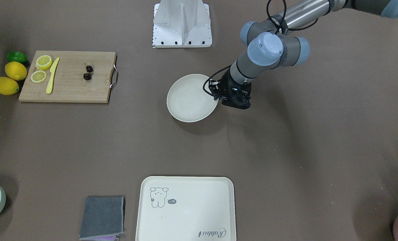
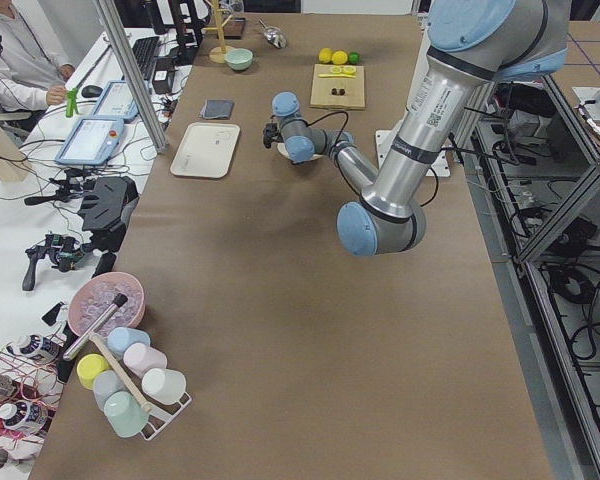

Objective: Place red cherry on plate
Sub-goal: 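Slide the white plate with the left gripper toward the table centre, then open the left gripper and withdraw it from the plate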

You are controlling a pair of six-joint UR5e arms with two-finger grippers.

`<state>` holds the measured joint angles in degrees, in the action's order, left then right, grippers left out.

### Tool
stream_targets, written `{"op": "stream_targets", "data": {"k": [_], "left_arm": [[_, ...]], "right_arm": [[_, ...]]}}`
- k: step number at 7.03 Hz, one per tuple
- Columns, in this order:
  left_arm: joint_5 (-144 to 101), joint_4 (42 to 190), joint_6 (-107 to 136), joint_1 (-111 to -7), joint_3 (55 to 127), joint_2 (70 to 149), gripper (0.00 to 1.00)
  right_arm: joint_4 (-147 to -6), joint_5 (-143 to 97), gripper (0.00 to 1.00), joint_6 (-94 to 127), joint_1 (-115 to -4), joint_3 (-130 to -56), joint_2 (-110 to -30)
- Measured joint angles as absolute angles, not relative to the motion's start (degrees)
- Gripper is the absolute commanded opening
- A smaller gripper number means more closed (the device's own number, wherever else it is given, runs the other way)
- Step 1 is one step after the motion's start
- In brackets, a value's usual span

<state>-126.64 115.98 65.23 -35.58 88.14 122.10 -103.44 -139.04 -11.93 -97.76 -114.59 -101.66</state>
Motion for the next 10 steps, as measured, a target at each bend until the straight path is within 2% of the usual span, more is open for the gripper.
{"op": "stream_targets", "data": {"k": [1,2,3,7,10], "left_arm": [[-126.4,121.1,65.5,-34.9,83.8,122.3,0.00],[-126.4,123.4,65.7,-34.6,81.8,122.6,0.78],[-126.3,124.3,66.6,-34.5,81.1,123.1,0.98],[-127.2,123.9,69.1,-37.0,86.3,123.2,0.99],[-136.1,123.2,67.4,-45.7,86.7,120.3,0.96]], "right_arm": [[-103.4,-139.0,1.00,-11.9,-97.8,-114.6,-101.8],[-103.4,-139.0,1.00,-12.0,-97.9,-115.0,-102.2],[-103.4,-139.0,1.00,-12.0,-98.1,-115.8,-103.0],[-103.4,-139.0,1.00,-12.0,-100.7,-119.9,-106.0],[-103.6,-138.8,1.00,-12.0,-101.3,-120.0,-106.5]]}}
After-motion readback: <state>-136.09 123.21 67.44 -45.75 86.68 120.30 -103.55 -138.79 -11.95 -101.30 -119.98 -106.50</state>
